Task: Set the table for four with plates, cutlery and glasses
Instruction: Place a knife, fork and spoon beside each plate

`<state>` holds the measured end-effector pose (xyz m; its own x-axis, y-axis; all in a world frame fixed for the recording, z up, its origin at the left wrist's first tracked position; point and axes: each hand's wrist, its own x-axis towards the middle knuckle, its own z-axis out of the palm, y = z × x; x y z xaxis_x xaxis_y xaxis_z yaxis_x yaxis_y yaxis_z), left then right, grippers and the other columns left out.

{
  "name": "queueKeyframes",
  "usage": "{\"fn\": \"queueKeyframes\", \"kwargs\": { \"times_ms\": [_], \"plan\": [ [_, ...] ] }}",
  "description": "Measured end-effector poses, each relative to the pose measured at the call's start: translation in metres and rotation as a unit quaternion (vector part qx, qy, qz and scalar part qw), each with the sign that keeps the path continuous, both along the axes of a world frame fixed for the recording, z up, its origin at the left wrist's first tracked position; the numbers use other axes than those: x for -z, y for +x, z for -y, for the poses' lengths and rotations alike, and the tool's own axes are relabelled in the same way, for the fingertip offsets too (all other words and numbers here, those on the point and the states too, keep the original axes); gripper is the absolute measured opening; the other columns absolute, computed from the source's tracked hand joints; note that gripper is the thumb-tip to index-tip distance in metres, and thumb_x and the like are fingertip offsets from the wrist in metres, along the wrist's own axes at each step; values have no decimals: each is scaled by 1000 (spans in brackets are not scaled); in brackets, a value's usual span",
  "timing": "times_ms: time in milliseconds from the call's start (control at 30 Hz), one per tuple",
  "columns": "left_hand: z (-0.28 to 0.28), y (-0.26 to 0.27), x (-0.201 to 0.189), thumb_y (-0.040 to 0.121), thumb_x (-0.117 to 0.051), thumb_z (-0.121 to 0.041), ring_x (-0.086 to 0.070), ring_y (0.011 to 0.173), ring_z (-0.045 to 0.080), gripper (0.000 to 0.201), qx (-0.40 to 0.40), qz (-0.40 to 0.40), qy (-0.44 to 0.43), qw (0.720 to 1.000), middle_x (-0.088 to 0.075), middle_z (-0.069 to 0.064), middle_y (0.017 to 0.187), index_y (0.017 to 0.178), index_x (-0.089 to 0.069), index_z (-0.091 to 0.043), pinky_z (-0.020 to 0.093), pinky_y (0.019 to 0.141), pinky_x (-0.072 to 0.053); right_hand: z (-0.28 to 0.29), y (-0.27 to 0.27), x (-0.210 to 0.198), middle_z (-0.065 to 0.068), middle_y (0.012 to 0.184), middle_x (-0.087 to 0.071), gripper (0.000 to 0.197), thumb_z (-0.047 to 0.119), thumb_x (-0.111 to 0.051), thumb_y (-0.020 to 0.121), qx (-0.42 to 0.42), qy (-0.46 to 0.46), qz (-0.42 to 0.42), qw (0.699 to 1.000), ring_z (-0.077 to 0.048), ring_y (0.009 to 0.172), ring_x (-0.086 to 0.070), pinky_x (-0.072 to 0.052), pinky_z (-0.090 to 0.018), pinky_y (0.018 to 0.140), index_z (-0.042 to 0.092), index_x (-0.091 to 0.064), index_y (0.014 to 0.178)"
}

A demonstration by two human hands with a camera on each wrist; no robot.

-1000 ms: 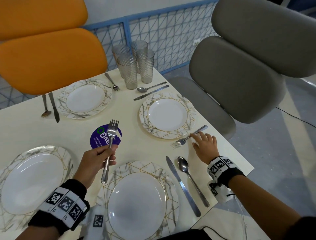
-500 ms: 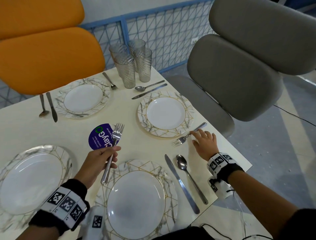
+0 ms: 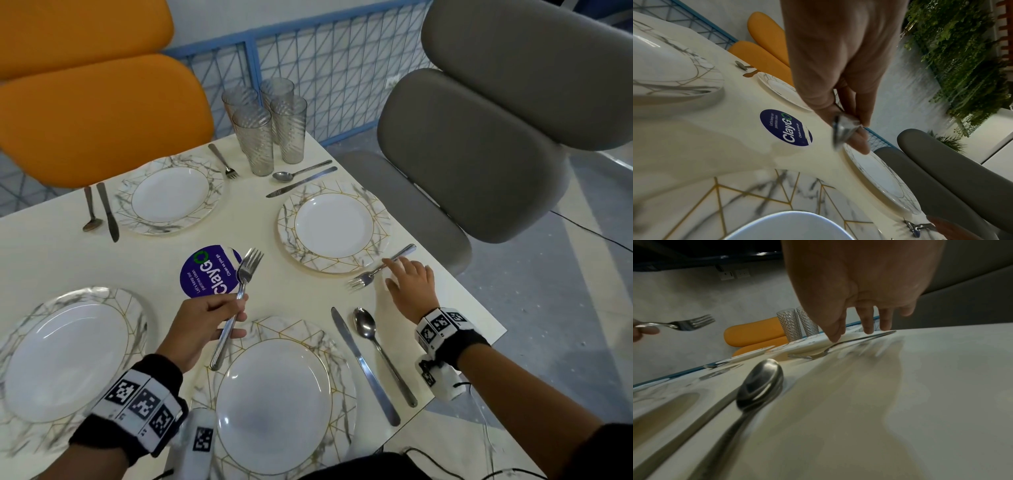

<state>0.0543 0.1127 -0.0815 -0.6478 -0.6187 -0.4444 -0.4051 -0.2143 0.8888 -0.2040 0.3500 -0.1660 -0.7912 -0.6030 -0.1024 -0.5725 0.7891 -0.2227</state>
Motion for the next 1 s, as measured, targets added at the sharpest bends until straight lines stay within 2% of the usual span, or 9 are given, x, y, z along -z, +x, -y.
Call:
{"fn": "queueKeyframes", "kwargs": {
  "times_ms": [133, 233, 367, 467, 600, 700, 767, 833, 1000],
  "plan": [
    [-5, -2, 3, 84, -66, -8, -69, 75, 22, 10, 7, 24, -32, 999, -69, 11, 82, 92, -71, -4, 23, 58, -58, 11, 21, -17, -12, 112, -64, 29, 17, -50, 89, -34, -151, -54, 986, -34, 106, -55, -40, -43, 95, 10, -60, 116],
    [-12, -8, 4, 81, -69, -10, -70, 74, 21, 8, 15, 28, -42, 999, -72, 9, 77, 88, -72, -7, 26, 67, -57, 26, 54, -36, -6, 89, -65, 20, 16, -49, 87, -97, -217, -21, 971, -26, 87, -56, -47, -39, 81, 9, -65, 95],
    [-24, -14, 0, 78, -73, -16, -71, 76, 20, 6, 27, 13, -55, 998, -74, 8, 76, 82, -72, -12, 30, 75, -54, 54, 110, -62, -1, 88, -61, 21, 22, -47, 95, -166, -203, 151, 953, -13, 82, -46, -39, -25, 76, 9, -64, 97],
    [-34, -7, -5, 80, -72, -17, -70, 74, 16, 8, 42, -11, -57, 997, -74, 9, 76, 84, -72, -12, 25, 72, -54, 79, 144, -76, 5, 79, -53, 25, 27, -47, 96, -149, -208, 275, 927, -8, 72, -45, -35, -16, 65, 6, -62, 97],
    [-35, 23, -10, 80, -72, -16, -70, 73, 14, 8, 5, -25, -26, 999, -74, 9, 79, 86, -72, -11, 23, 68, -55, 106, 173, -85, -4, 77, -56, 6, 10, -51, 92, -70, -269, 418, 865, -12, 64, -49, -42, -25, 65, 9, -55, 88],
    [-30, 56, -10, 80, -71, -18, -70, 76, 15, 12, -24, -15, -20, 999, -74, 8, 83, 88, -70, -9, 25, 69, -54, 120, 194, -95, -2, 72, -55, 18, 3, -44, 94, -55, -282, 514, 808, -15, 64, -51, -44, -24, 65, 12, -55, 82],
    [-28, 75, -10, 81, -71, -18, -69, 77, 17, 13, -43, -12, -12, 999, -73, 8, 84, 88, -69, -7, 27, 70, -54, 126, 209, -102, -3, 73, -56, 15, 6, -47, 94, -68, -280, 555, 780, -15, 65, -52, -46, -21, 64, 11, -56, 82],
    [-26, 99, -11, 81, -71, -18, -67, 77, 18, 12, -71, -14, -8, 997, -71, 9, 82, 86, -68, -7, 28, 71, -55, 135, 229, -104, -3, 74, -57, 6, 9, -55, 91, -92, -269, 564, 775, -14, 66, -53, -46, -19, 63, 8, -56, 86],
    [-27, 164, -11, 78, -73, -17, -67, 77, 15, 10, -106, -9, -15, 994, -70, 9, 82, 83, -68, -9, 23, 65, -54, 148, 276, -101, -4, 68, -57, 7, 5, -60, 87, -109, -242, 606, 750, -11, 58, -54, -49, -17, 56, 5, -58, 80]
  ]
}}
